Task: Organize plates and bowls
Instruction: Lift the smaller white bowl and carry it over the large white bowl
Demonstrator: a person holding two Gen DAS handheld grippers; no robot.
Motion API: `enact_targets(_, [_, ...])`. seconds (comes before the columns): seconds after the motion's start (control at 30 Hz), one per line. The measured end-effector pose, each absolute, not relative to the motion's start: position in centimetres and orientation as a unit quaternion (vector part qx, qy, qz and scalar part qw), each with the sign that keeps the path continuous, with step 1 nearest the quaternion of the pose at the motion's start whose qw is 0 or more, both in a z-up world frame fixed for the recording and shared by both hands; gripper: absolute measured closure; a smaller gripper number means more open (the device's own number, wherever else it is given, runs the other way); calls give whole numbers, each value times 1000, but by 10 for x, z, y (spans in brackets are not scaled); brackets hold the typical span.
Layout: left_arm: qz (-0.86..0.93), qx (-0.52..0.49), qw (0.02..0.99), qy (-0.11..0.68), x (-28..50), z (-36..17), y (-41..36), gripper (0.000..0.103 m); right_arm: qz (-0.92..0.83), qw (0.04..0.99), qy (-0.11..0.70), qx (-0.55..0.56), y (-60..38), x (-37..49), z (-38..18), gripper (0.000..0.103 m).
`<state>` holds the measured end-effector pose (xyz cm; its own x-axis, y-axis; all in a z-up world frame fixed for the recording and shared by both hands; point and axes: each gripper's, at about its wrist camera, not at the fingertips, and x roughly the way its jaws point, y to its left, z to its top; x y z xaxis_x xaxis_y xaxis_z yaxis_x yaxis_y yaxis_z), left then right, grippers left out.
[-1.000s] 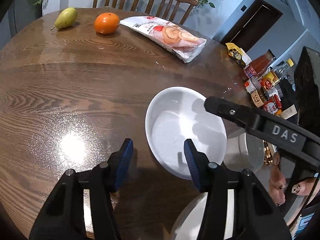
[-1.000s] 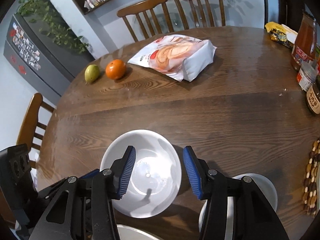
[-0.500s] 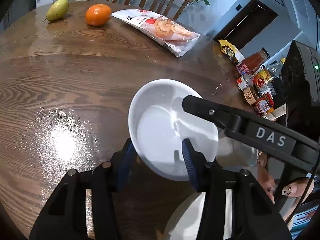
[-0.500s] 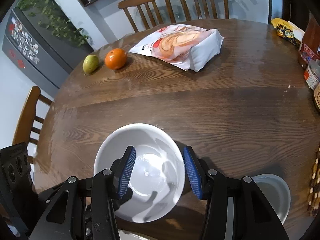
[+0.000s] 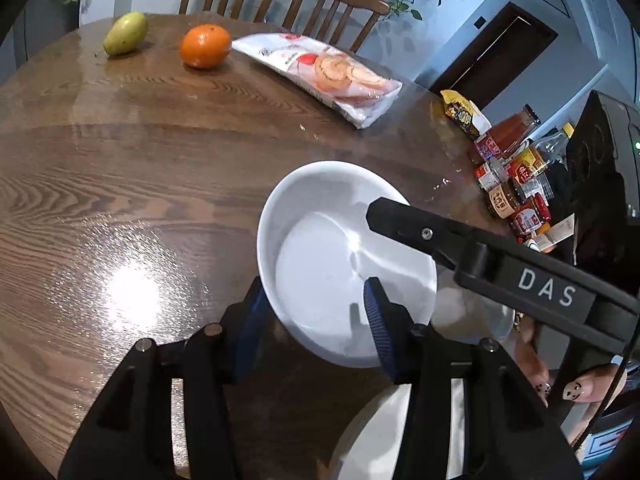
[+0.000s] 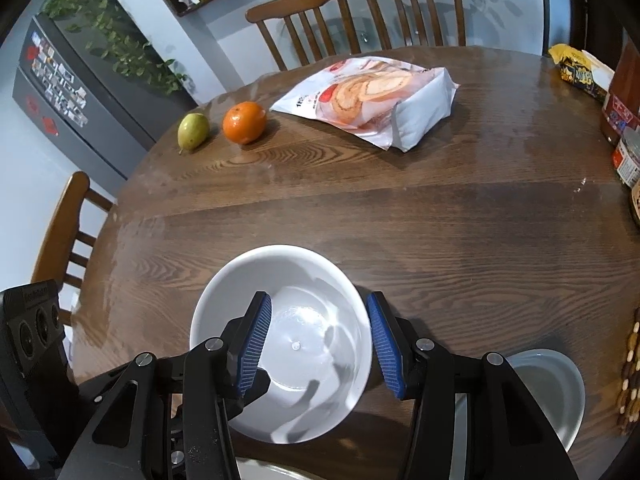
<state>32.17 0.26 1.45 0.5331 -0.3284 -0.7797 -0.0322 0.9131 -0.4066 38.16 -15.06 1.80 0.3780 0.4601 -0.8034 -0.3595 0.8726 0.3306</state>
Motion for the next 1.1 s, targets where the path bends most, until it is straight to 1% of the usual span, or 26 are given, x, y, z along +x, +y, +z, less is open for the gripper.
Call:
enact_targets(0.6, [-99,-181,878,433,298,52,0,55,268,859,434,51,-155,352,64,50])
enact_targets(1.1, [-114,-160,897,397,257,85,-18,54,244,889,386,32,-164,315,95,50])
